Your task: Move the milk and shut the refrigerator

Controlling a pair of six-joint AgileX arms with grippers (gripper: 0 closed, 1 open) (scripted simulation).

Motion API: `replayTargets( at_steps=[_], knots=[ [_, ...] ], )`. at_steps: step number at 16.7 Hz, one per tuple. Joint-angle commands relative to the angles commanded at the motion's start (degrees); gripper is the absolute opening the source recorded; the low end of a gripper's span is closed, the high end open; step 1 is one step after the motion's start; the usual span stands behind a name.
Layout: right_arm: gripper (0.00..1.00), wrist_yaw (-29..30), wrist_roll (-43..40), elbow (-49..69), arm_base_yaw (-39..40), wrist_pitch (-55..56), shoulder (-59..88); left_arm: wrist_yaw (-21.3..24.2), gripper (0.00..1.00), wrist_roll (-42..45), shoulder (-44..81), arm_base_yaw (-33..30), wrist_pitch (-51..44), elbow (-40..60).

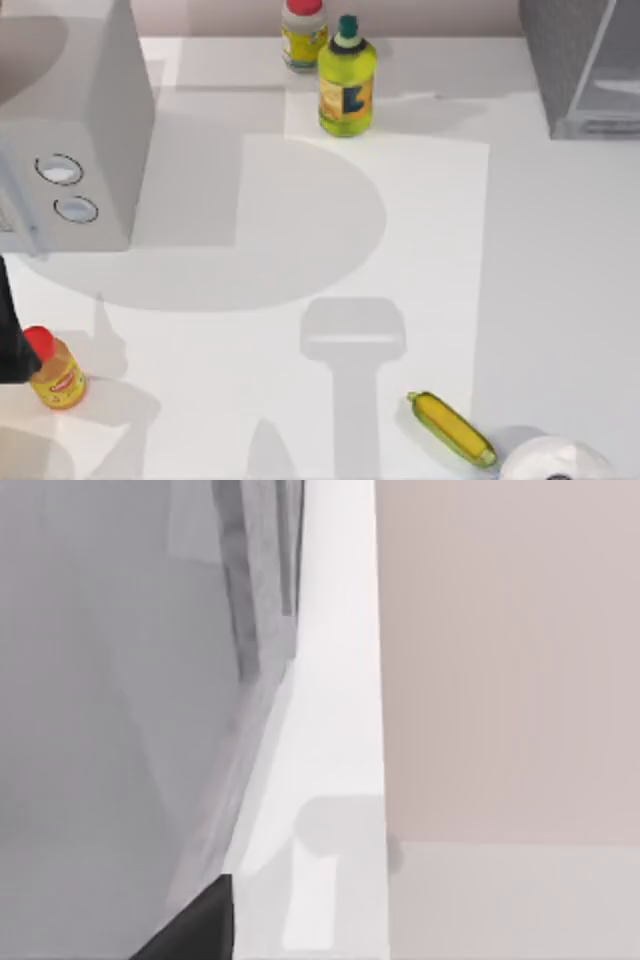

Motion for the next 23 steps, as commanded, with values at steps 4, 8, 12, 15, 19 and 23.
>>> replayTargets(
  at_steps=[4,8,12,15,19,23],
  knots=[
    [1.00,0.47,0.43,-0.36,0.14,0.45,-0.58,0.00,1.00,0.00,0.00,0.00,0.00,0.00],
    [1.00,7.03,6.27,-2.43,8.23,4.04,-2.66,0.00,1.00,0.00,0.00,0.00,0.00,0.00],
    [1.00,18.66,15.81,-6.19,22.13,9.88,-6.15,0.00,1.00,0.00,0.00,0.00,0.00,0.00],
    [1.00,28.24,23.57,-10.07,34.92,14.17,-8.87,0.00,1.00,0.00,0.00,0.00,0.00,0.00],
    [1.00,38.21,32.42,-15.13,48.09,18.24,-11.38,0.00,1.00,0.00,0.00,0.00,0.00,0.00],
    [1.00,41.54,35.61,-17.05,51.87,19.56,-12.18,0.00,1.00,0.00,0.00,0.00,0.00,0.00]
  ],
)
